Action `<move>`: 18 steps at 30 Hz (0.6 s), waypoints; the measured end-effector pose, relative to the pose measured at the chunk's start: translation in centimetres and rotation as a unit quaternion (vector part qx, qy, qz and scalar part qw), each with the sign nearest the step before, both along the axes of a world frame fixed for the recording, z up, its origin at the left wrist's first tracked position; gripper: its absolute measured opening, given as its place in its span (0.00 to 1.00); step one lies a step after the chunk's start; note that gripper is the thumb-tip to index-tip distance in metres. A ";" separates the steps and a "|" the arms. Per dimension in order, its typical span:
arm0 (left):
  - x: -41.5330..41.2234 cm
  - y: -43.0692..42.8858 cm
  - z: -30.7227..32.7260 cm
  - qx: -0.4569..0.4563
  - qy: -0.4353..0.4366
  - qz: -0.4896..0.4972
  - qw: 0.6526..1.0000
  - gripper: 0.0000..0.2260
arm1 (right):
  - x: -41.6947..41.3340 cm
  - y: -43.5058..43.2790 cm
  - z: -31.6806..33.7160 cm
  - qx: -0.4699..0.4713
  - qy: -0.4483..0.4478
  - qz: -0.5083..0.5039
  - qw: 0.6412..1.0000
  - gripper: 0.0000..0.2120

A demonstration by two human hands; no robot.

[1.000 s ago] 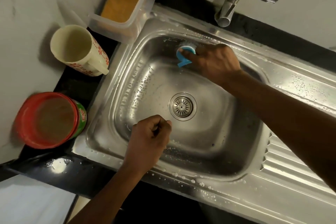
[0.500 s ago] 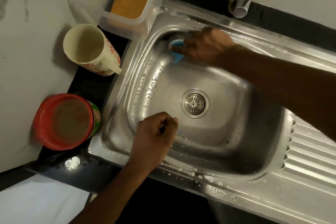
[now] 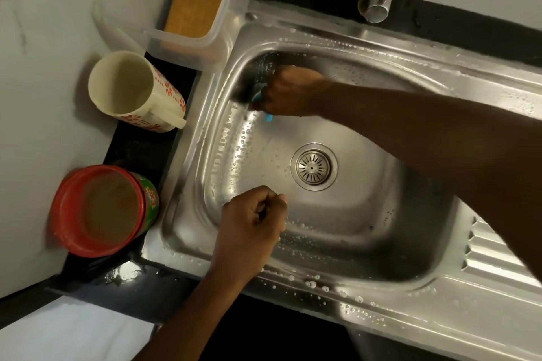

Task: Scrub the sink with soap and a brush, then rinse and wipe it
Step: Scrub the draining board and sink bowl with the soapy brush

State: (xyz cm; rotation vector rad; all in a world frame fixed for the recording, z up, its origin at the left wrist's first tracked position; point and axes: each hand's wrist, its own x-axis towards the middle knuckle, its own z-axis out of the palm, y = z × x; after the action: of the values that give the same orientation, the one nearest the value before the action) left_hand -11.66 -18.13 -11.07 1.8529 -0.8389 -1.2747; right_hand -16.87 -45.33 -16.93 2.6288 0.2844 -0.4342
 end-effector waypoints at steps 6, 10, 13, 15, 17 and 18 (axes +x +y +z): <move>-0.5 0.0 0.3 0.016 0.023 -0.017 0.999 0.15 | -4.6 -0.7 1.3 0.039 -0.297 -0.130 0.945 0.24; 0.1 -0.2 0.7 0.009 0.009 -0.038 0.999 0.14 | -5.9 1.5 -1.3 0.084 -0.356 -0.310 0.878 0.28; 0.8 -0.2 1.0 0.003 -0.006 -0.047 0.999 0.15 | -6.9 3.7 -3.0 0.143 -0.385 -0.467 0.783 0.25; 1.4 -0.2 1.3 0.004 -0.005 -0.052 0.999 0.15 | -7.3 6.2 -4.1 0.195 -0.418 -0.573 0.678 0.26; 1.9 -0.3 1.6 0.009 -0.004 -0.054 0.999 0.15 | -6.7 8.4 -4.4 0.330 -0.462 -0.675 0.471 0.26; 2.1 -0.4 1.7 0.010 -0.006 -0.054 0.998 0.14 | -5.8 9.1 -4.3 0.411 -0.482 -0.697 0.336 0.25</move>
State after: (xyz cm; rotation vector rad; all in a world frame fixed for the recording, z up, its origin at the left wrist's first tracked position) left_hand -9.57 -18.50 -9.41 1.8546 -0.9474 -1.3425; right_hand -22.66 -36.18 -21.27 2.3752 -2.8557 1.2247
